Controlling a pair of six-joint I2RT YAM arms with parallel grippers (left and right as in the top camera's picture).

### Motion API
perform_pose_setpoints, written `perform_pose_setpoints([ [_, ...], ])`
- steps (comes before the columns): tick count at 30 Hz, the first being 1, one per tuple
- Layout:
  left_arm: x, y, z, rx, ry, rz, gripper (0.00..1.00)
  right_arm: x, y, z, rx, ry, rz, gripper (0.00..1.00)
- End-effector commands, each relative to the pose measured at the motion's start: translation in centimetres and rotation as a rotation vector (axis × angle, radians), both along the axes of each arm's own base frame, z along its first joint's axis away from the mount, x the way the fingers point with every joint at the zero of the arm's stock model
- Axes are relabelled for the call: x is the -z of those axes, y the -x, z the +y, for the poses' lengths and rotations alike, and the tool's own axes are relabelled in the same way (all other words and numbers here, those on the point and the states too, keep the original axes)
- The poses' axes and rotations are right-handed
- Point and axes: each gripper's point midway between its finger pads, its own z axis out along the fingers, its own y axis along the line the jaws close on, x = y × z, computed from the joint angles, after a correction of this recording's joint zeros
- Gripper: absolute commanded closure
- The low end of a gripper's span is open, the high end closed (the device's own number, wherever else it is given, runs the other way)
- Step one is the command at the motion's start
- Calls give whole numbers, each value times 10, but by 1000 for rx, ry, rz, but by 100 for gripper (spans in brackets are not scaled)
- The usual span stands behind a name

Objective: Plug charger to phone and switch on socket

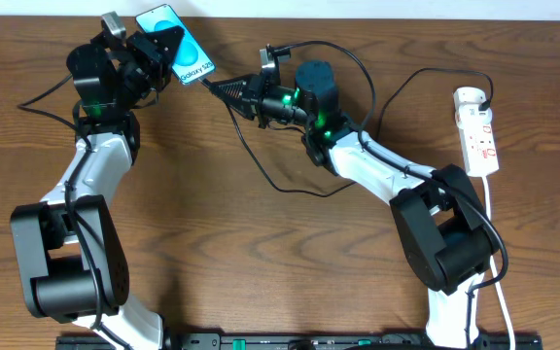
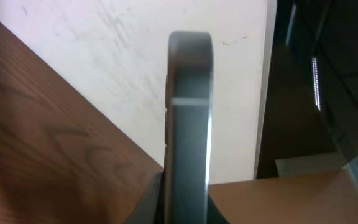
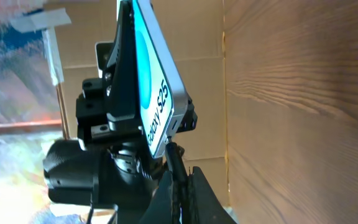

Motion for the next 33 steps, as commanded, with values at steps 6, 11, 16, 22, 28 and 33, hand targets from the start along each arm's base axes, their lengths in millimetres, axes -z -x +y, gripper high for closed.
perform_pose_setpoints([
  [6,-10,14,-38,150,25,-9,93,-10,-21,-1,172,-29,27,99],
  [11,-10,14,-38,148,25,-10,93,-10,-22,-1,185,-29,25,99],
  [16,-10,15,-42,164,25,-10,93,-10,-23,-1,190,-29,25,99],
  [22,-11,19,-50,200,15,-19,93,-10,-24,-2,194,-27,21,99],
  [28,-11,22,-52,221,17,-19,93,-10,-24,-2,194,-22,10,99],
  [33,-11,24,-54,241,13,-24,93,-10,-22,-1,184,-12,-16,99],
])
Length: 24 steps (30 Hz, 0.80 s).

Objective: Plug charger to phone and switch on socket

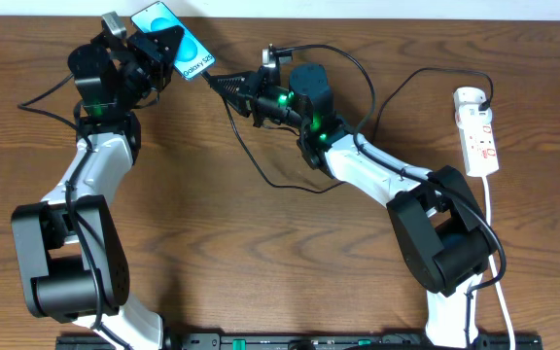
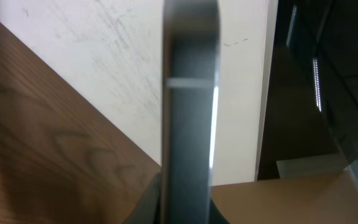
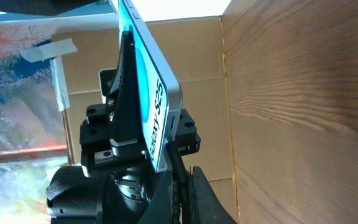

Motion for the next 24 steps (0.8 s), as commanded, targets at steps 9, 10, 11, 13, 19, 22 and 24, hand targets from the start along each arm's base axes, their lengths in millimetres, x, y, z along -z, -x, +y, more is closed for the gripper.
perform_pose_setpoints([
  [9,-12,35,-63,325,22,-23,93,-10,-7,-5,31,23,-94,99],
  [10,-12,36,-64,334,23,-23,93,-10,-7,-5,30,25,-99,99],
  [11,-12,37,-64,340,23,-23,93,-10,-7,-5,28,27,-103,99],
  [13,-12,38,-65,345,23,-22,93,-10,-7,-5,25,27,-105,99],
  [19,-12,38,-65,349,24,-22,93,-10,-6,-5,23,28,-105,99],
  [22,-12,39,-66,354,24,-23,93,-10,-6,-5,23,32,-115,99],
  [24,-12,39,-66,355,24,-23,93,-9,-6,-5,21,36,-111,99],
])
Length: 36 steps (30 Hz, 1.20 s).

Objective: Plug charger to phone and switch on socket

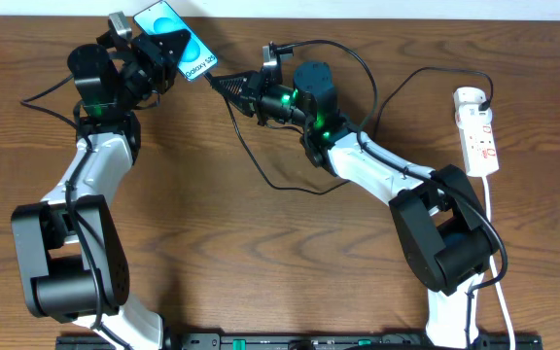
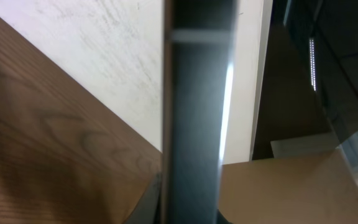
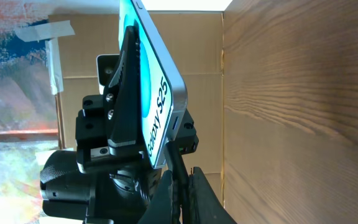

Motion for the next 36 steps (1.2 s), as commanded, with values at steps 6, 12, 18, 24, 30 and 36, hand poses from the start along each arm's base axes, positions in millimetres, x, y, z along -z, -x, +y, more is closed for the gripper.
perform_pose_setpoints([
  [6,-11,30,-53,266,18,-22,93,-8,-8,-1,58,7,-42,99],
  [12,-11,30,-53,267,18,-22,93,-8,-8,-1,63,7,-41,99],
  [18,-11,30,-52,263,18,-22,93,-8,-10,-2,71,7,-42,96],
  [24,-11,30,-52,263,18,-22,93,-8,-12,-4,82,8,-42,92],
  [30,-11,30,-52,263,18,-22,93,-8,-13,-5,82,8,-42,99],
  [36,-11,29,-49,257,18,-22,93,-8,-13,-5,82,8,-42,98],
])
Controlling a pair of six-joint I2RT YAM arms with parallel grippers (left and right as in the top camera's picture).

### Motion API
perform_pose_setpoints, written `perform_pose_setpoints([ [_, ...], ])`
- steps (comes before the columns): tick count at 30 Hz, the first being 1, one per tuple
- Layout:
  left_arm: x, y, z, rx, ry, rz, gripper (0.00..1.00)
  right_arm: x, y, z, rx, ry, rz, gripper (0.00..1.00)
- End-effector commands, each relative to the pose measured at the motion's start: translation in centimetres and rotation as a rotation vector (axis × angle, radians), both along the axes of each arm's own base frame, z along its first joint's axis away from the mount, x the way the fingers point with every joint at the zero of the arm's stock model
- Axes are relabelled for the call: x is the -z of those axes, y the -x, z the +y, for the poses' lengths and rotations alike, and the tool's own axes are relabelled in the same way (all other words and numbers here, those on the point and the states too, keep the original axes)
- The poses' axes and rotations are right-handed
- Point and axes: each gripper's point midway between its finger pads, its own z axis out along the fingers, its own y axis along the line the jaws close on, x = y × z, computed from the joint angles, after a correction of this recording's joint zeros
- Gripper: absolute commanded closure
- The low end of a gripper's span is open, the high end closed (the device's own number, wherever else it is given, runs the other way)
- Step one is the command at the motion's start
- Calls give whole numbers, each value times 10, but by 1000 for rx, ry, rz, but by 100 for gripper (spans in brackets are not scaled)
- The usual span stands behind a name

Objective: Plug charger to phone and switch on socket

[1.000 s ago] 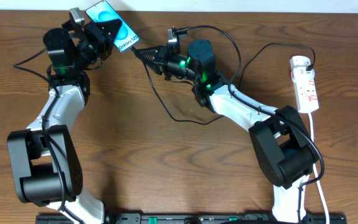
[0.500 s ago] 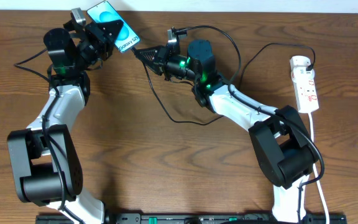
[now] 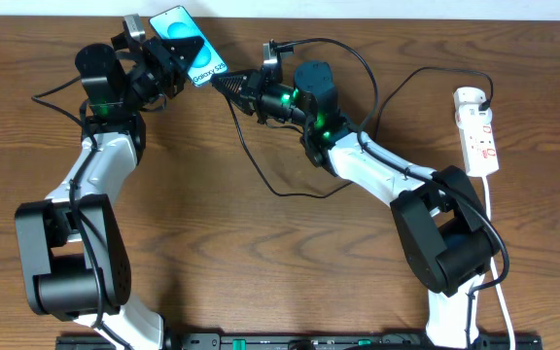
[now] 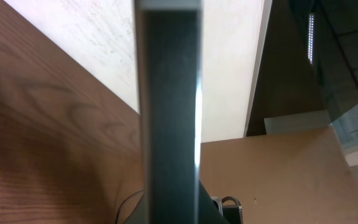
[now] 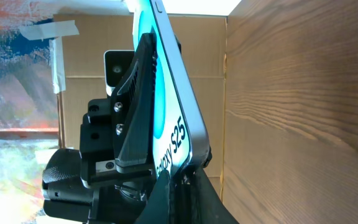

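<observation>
My left gripper (image 3: pixel 175 56) is shut on the phone (image 3: pixel 194 51), holding it up at the table's back edge with its blue "Galaxy S25" screen showing. The left wrist view shows only the phone's dark edge (image 4: pixel 168 112). My right gripper (image 3: pixel 226 84) is shut on the charger plug and points left at the phone's lower end. Seen from the right wrist, the phone (image 5: pixel 174 118) stands right at the tips of the right gripper (image 5: pixel 182 182). The plug itself is hidden between them, so I cannot tell if it is seated. The white socket strip (image 3: pixel 478 131) lies at the far right.
The black charger cable (image 3: pixel 261 167) sags from the right gripper across the table and loops back over the arm to the socket strip. A white mains lead (image 3: pixel 495 228) runs down the right edge. Cardboard (image 5: pixel 92 74) stands behind the table.
The left gripper has carried the phone to the right, towards the right gripper. In the right wrist view the phone's lower end now sits against the fingertips instead of just above them.
From the oldest moment the left gripper held the phone up and the right gripper held the plug just below its lower end. The right gripper stood a little nearer, then slightly back. Now the phone has shifted right and meets the plug end.
</observation>
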Motion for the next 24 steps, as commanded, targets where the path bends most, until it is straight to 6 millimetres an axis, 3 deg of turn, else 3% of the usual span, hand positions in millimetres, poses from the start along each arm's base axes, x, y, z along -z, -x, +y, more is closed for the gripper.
perform_pose_setpoints([
  [1,-15,19,-26,150,7,-43,93,-3,-11,-3,69,5,-13,98],
  [17,-15,17,-18,134,7,-43,93,-3,-11,-3,70,7,-18,75],
  [19,-15,17,-18,133,7,-43,93,-3,-11,-4,70,9,-22,69],
  [24,-15,17,-18,134,-1,-51,93,-3,-11,-3,68,10,-24,42],
])
